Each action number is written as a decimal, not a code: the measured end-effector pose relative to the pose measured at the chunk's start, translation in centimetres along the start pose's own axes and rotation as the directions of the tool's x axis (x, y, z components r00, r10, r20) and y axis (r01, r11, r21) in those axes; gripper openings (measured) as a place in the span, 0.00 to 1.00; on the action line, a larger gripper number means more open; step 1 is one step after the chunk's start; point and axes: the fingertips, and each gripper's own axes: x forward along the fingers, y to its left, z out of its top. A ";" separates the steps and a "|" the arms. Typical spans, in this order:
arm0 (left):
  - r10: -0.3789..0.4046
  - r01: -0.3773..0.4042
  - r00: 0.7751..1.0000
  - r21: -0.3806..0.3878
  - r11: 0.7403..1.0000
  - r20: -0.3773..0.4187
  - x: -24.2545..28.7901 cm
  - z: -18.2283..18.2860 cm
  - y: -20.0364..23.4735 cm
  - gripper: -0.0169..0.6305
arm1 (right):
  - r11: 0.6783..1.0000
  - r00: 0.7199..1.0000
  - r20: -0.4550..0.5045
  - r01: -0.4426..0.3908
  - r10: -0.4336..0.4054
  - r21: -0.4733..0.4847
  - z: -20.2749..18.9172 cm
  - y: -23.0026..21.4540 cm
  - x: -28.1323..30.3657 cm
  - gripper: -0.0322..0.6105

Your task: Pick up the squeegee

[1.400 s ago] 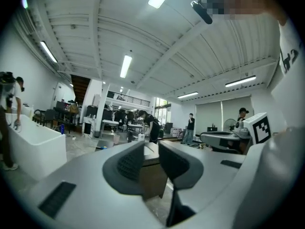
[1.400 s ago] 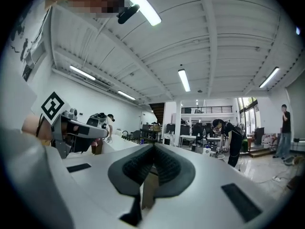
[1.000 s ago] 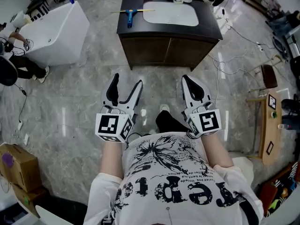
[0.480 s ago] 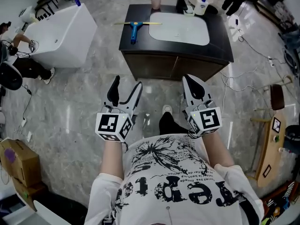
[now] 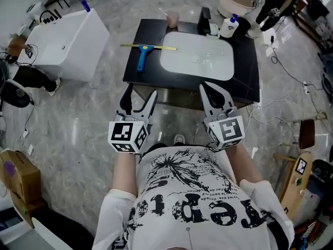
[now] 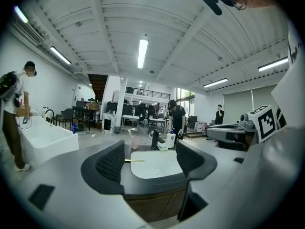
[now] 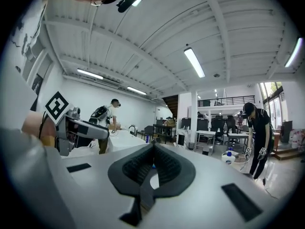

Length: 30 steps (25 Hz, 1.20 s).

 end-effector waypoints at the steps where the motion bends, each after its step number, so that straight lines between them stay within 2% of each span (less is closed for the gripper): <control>1: 0.005 -0.005 1.000 -0.001 1.000 -0.011 1.2 -0.2 0.3 0.54 | 1.000 1.000 -0.005 -0.008 0.008 -0.009 -0.2 -0.8 1.0 0.07; 10: 0.025 -0.028 0.989 -0.020 0.999 -0.143 11.0 -2.9 6.3 0.54 | 0.999 0.997 -0.067 -0.042 0.042 0.010 -2.8 -4.5 10.8 0.07; 16: 0.008 -0.020 0.966 -0.043 0.999 -0.260 19.2 -5.8 13.1 0.54 | 1.000 0.993 -0.118 0.001 0.002 0.026 -5.1 -7.0 20.1 0.07; 19: 0.015 -0.030 0.941 -0.040 0.999 -0.338 23.0 -8.0 16.6 0.54 | 0.998 0.988 -0.156 0.022 -0.013 0.053 -6.8 -8.3 24.6 0.07; 22: 0.000 -0.028 0.906 -0.059 0.998 -0.424 26.6 -11.2 19.3 0.54 | 0.995 0.979 -0.204 0.043 -0.025 0.087 -9.0 -9.3 28.3 0.07; 25: -0.014 -0.026 0.881 -0.079 0.997 -0.473 30.0 -13.8 21.7 0.54 | 0.992 0.970 -0.241 0.068 -0.040 0.108 -11.2 -10.4 31.8 0.07; 30: -0.012 -0.060 0.826 -0.109 0.992 -0.563 33.5 -18.4 23.8 0.54 | 0.984 0.947 -0.317 0.097 -0.046 0.150 -15.0 -11.5 34.6 0.07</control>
